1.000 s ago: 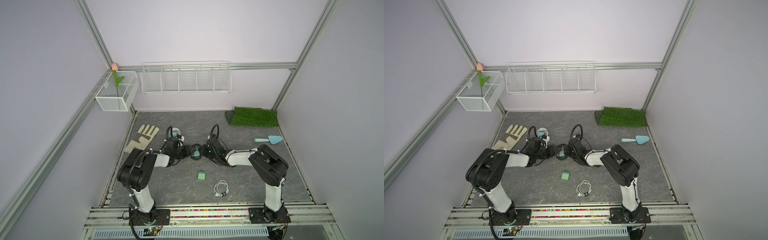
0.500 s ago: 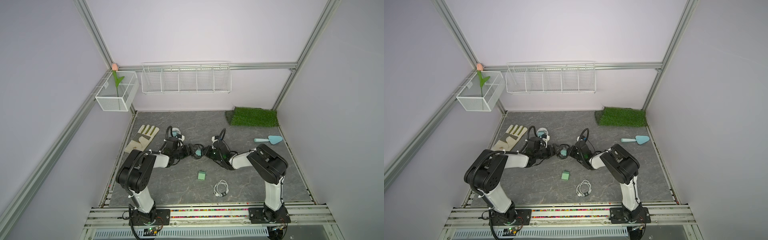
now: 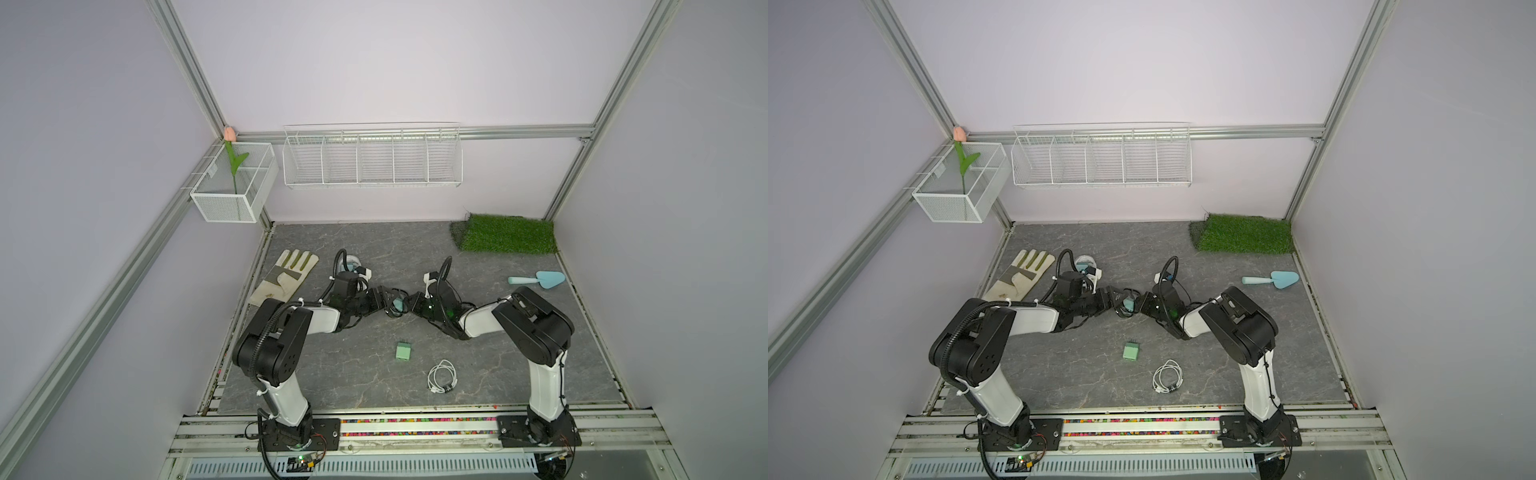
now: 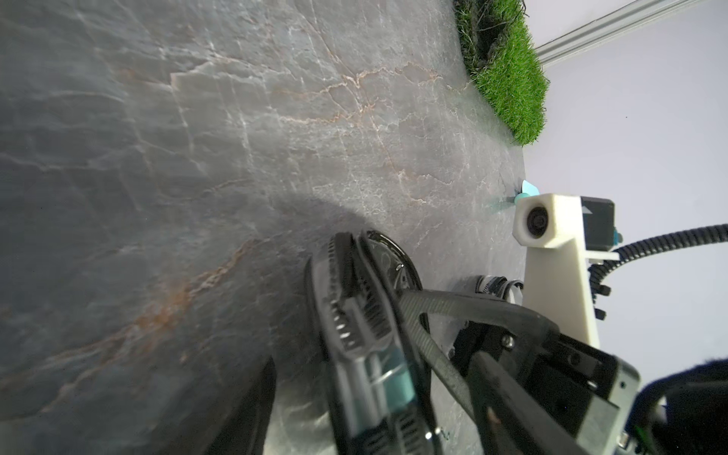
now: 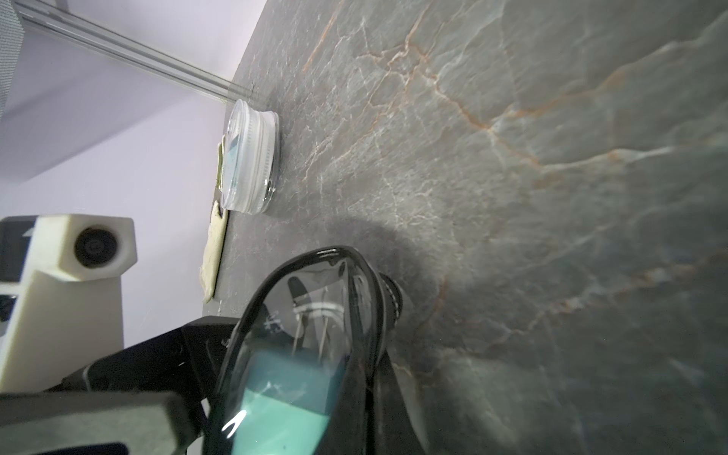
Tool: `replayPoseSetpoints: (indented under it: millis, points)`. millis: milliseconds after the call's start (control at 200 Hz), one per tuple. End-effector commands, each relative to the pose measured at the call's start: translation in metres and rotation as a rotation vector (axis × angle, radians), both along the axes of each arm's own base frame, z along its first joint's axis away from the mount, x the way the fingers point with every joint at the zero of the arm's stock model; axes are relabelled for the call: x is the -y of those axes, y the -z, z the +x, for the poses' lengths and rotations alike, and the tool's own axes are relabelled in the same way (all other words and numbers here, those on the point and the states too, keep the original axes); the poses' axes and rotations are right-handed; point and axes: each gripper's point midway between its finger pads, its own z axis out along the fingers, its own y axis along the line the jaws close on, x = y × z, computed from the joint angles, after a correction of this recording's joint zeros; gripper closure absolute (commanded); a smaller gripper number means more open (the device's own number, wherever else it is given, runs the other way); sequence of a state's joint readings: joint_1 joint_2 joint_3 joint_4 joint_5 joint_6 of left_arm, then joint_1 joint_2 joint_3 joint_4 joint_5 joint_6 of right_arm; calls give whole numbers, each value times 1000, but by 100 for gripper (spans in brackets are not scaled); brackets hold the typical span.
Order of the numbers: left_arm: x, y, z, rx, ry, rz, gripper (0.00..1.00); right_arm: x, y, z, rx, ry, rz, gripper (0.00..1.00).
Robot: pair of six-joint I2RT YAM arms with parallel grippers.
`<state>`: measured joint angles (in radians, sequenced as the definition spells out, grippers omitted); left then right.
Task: Pack away charging kits
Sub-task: Close the storage bag at the center of the board.
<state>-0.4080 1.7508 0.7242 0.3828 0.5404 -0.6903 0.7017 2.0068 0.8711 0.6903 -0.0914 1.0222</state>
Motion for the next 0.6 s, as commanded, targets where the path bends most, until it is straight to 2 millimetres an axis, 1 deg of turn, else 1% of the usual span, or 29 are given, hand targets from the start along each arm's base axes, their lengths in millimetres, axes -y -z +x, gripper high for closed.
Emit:
replayPoseSetpoints:
  millis: [0,15,70,105,225,315,540,595]
  points:
    - [5,-13,5,30,24,10,22,2,25,-23,-75,-55,-104,93]
    - [5,-13,5,29,25,12,22,-5,16,-17,-54,-57,-90,93]
    - [6,-13,4,27,34,15,22,-10,11,-16,-39,-71,-95,93]
    - [7,-11,3,21,42,17,23,-12,9,-17,-36,-75,-106,93]
    - [9,-2,0,-1,55,20,33,-17,7,-18,-28,-86,-118,93]
    - [10,3,-1,-15,63,19,39,-17,8,-17,-25,-84,-121,93]
    - [17,9,-2,-34,98,4,39,-19,4,-19,-6,-93,-133,93]
    - [18,10,-2,-40,104,0,42,-22,2,-20,-1,-100,-135,93]
